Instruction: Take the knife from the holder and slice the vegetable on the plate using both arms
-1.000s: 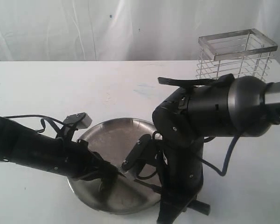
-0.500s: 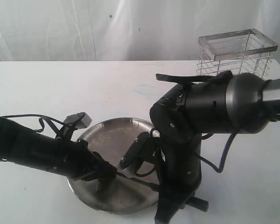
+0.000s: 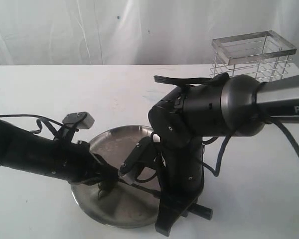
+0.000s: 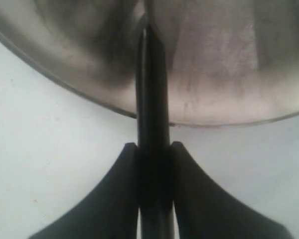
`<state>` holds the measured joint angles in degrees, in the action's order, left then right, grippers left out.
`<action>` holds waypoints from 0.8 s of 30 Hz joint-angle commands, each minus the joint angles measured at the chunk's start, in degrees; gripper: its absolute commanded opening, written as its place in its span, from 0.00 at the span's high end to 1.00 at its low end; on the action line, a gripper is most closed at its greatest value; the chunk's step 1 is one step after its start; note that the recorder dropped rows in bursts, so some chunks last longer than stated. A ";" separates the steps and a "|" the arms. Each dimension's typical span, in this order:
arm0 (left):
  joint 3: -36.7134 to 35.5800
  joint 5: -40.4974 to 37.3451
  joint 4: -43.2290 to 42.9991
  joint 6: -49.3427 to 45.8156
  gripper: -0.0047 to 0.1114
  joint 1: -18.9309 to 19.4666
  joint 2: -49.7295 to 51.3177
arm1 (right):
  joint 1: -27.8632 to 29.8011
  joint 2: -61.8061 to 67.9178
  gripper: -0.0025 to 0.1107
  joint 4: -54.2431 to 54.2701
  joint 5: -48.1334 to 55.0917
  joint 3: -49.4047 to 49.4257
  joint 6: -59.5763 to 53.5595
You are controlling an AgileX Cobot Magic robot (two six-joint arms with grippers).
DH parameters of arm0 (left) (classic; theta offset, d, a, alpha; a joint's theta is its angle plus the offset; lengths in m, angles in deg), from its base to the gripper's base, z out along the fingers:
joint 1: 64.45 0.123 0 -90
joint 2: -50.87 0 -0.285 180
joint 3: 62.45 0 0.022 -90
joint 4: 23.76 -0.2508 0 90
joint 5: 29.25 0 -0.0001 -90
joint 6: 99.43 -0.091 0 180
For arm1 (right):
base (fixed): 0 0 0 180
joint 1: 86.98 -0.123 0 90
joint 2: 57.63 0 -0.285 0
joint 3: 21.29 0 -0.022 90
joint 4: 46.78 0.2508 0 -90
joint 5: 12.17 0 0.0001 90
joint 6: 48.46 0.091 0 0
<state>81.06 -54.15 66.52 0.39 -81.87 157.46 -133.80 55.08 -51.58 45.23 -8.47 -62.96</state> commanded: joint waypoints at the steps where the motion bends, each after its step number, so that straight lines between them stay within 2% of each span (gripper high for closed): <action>1: 0.02 5.80 -0.42 1.31 0.96 0.19 -5.76 | 0.04 -0.09 0.98 0.02 0.29 -0.28 -0.35; 4: 0.02 8.56 -0.86 2.22 0.96 0.19 -8.91 | 0.04 -0.09 0.98 0.02 0.29 -0.28 -0.35; 8: 0.02 8.56 -3.12 2.75 0.96 0.19 -10.56 | 0.04 -0.09 0.98 0.12 0.18 -0.28 -0.35; 13: -0.09 8.44 -9.72 8.74 0.96 0.19 -9.46 | 0.04 -0.09 0.98 0.12 0.18 -0.28 -0.35; 24: -0.09 -0.32 -9.15 8.86 0.96 0.19 -6.53 | 0.04 -0.09 0.98 0.12 0.06 -0.28 -0.35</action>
<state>81.06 -52.14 57.07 8.78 -81.87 149.51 -133.80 55.08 -51.58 45.23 -8.47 -62.96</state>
